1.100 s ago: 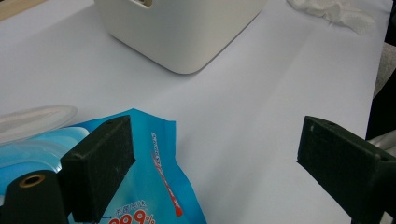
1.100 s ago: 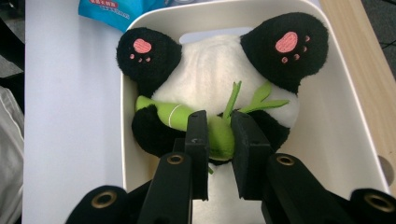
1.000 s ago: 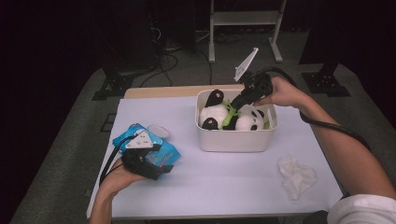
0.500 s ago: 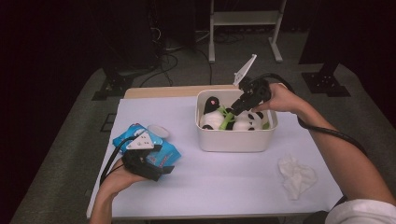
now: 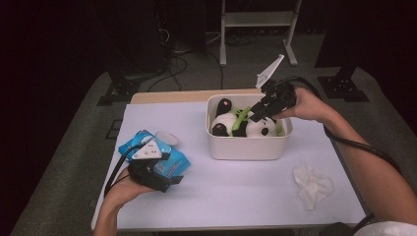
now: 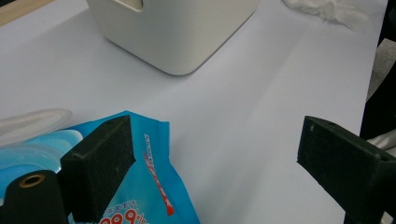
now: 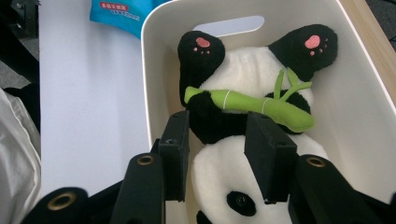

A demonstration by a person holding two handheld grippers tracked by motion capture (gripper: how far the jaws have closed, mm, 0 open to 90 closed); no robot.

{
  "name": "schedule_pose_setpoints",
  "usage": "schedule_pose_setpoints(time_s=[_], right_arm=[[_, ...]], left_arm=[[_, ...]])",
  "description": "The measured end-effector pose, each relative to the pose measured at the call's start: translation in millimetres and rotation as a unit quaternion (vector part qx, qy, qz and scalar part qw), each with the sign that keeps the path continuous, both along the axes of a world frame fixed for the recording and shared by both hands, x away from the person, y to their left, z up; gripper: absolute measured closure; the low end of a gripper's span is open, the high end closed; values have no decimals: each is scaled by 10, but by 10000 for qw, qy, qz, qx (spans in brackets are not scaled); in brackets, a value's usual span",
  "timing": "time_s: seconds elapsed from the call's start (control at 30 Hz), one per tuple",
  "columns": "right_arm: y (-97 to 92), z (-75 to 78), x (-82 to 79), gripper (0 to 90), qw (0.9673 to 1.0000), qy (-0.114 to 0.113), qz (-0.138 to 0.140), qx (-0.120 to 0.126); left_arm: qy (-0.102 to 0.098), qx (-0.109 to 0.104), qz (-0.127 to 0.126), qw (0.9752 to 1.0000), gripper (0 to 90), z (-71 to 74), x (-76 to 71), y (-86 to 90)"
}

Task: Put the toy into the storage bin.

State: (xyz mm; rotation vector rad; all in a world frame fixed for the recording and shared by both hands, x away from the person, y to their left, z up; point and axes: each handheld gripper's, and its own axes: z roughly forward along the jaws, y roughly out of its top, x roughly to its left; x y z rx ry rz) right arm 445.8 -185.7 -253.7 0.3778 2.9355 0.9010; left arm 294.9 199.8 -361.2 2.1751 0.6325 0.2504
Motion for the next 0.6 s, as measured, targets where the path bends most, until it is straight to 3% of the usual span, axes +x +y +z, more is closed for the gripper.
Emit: schedule_pose_setpoints(time_s=[0.6], right_arm=[[-299, 9, -190, 567, 9994, -5, -209, 292]], left_arm=[[-47, 22, -37, 10000, 96, 13, -11, -35]])
